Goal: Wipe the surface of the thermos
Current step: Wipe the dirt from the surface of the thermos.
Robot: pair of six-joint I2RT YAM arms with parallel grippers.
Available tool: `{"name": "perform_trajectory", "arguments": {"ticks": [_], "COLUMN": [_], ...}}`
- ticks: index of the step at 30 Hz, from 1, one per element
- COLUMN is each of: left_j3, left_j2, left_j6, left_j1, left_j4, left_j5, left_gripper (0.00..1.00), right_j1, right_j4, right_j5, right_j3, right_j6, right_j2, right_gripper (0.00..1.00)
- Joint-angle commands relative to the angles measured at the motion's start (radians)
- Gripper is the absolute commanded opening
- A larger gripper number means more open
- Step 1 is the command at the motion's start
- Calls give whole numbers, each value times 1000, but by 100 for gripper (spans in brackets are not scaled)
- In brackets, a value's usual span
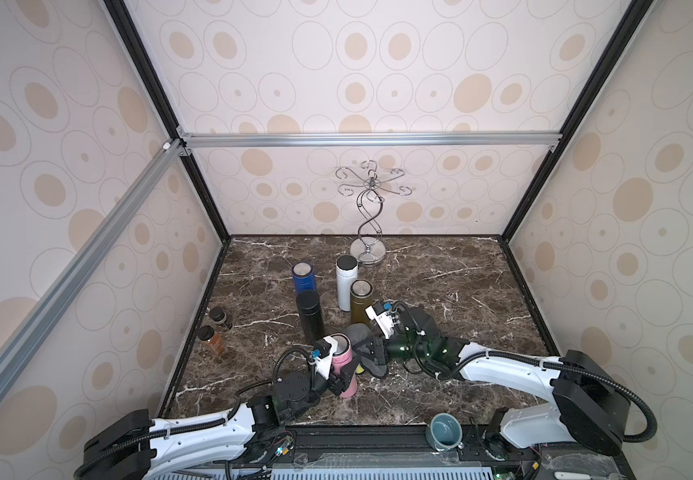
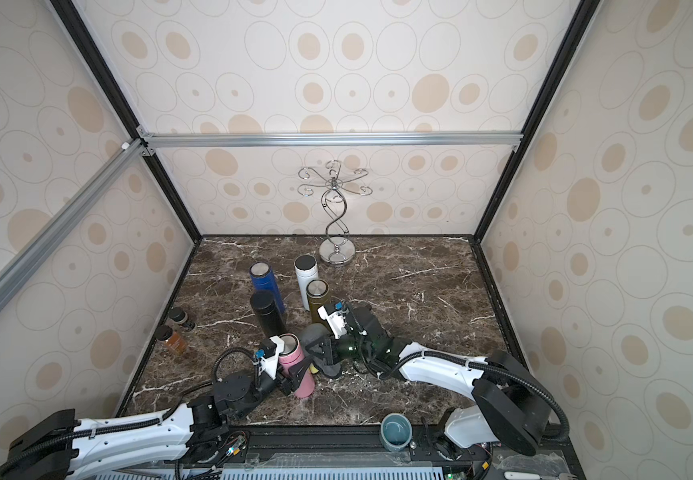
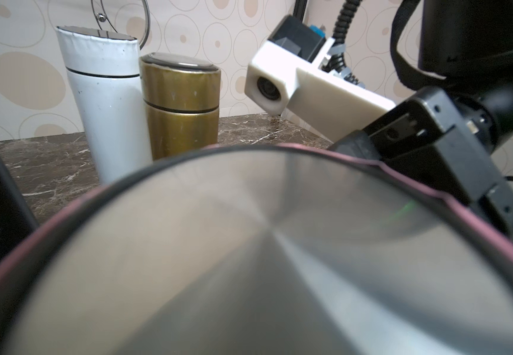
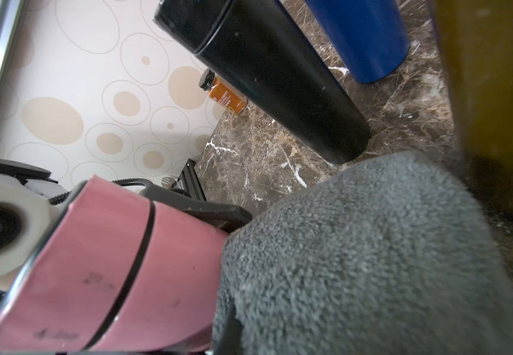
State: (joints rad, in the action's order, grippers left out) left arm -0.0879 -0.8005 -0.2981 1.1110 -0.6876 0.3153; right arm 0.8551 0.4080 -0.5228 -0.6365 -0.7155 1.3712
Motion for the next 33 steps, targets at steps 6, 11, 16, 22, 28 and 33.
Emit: {"name": "perform_trajectory", "arguments": {"ticks": [6, 11, 16, 22, 28, 33], "left_j3": [-115, -133, -124, -110, -88, -77], "left_j2": [-41, -42, -39, -39, -43, -41], "left_j6": [18, 17, 17, 16, 19, 24], "left_j1": [-20, -24, -27, -29, -33, -37], "left_j4": [-113, -119, -125, -136, -142, -138], "left_j5": [-43, -68, -61, -61, -52, -44], "left_gripper": [0, 0, 0, 0, 0, 0], "right_j1": [-6, -6, -5, -5, -4, -2], "right_j4": [334, 300, 165, 3, -288, -600], "right_j5": [-183, -161, -89, 25, 182, 362], "right_j3": [105, 145, 159, 144, 58, -43], "right_j6": [-213, -207, -168, -148, -67, 1], "right_j2": [-55, -69, -78, -42, -40, -26], "right_gripper": [0, 0, 0, 0, 0, 32]}}
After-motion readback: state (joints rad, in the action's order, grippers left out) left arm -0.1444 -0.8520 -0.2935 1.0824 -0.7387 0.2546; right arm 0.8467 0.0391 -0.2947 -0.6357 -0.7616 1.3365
